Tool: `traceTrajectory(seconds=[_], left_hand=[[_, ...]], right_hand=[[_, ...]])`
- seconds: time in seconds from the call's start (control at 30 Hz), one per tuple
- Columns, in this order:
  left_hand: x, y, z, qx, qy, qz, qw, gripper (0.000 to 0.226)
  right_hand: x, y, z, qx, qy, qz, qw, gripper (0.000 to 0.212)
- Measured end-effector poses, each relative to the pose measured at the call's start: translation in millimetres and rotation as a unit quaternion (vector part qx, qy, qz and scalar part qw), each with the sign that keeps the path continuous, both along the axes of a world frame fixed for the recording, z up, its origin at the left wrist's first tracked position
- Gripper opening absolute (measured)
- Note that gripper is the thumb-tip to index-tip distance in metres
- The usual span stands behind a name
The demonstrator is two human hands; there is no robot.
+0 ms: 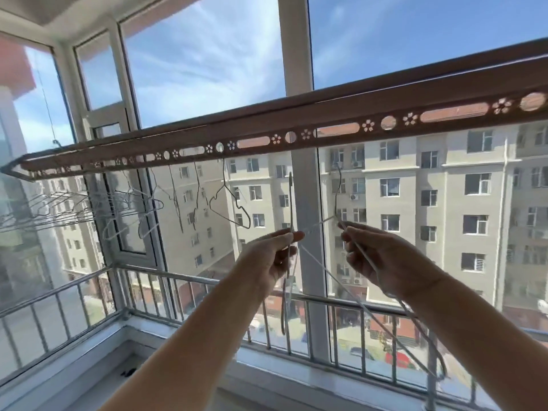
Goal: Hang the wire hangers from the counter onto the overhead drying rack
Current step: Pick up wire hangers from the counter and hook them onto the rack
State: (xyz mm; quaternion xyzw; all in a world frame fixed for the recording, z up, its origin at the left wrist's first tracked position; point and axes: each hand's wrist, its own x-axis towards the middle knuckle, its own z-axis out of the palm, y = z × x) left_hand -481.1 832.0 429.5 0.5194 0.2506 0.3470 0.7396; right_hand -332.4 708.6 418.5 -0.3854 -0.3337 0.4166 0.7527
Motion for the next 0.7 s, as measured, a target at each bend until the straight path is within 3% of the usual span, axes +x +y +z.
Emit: traceTrajectory(seconds=[0.17,0.4,0.7], left_hand=[[30.4,48.1,36.6,0.006,-0.032,0.014,0.999,0.01],[52.2,113.5,66.0,0.008,-0.059,0.013,0.998,0.019],[68.7,170.7,78.8,0.022,-0.05,-0.003,0.998,0.014]], right_hand=[[23.4,58.8,32.0,0.022,-0.016,-0.004,1.0,0.017],[44.8,116.5,65.4,0.041,-0.067,-0.017,0.997,0.014],[59.6,162.8,73.4,0.031,-0.055,-0.062,0.996,0.019]])
